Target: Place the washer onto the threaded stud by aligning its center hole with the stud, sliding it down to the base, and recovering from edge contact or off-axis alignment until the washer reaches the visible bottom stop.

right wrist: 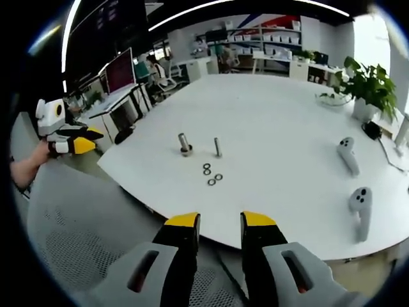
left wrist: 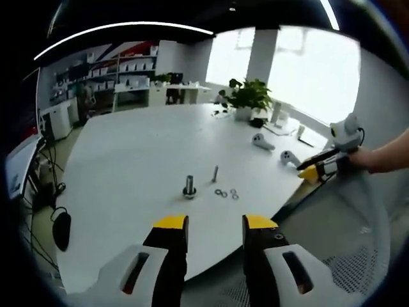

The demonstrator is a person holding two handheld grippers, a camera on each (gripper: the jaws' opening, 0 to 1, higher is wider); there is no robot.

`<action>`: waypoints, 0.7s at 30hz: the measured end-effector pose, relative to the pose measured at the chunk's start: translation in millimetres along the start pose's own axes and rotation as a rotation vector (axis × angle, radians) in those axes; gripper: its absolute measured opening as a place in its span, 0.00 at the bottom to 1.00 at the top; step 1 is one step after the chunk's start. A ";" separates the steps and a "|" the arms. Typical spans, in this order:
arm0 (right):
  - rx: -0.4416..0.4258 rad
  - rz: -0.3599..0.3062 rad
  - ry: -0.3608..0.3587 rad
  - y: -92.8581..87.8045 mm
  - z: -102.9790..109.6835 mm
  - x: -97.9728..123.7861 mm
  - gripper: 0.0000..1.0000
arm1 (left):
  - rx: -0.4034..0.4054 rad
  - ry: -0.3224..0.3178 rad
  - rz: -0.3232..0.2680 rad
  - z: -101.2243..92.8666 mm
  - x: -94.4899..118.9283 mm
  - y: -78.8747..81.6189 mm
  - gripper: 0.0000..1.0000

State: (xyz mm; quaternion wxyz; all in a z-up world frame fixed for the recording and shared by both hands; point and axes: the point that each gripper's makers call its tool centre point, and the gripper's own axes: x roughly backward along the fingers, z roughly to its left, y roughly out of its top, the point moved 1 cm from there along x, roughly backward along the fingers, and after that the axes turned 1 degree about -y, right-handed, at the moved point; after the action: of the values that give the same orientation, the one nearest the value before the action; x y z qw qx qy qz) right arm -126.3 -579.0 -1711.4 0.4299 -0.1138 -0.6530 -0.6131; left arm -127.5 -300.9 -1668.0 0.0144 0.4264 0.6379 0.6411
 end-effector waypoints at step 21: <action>-0.053 0.061 0.036 20.7 -5.8 -8.6 0.33 | -0.020 -0.013 0.012 -1.6 0.6 -2.7 0.31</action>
State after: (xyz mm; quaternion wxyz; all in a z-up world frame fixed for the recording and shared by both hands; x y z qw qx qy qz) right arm -104.7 -576.3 -1703.6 0.4571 -0.1339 -0.6247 -0.6187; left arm -130.2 -301.4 -1669.7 0.0187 0.4343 0.6287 0.6448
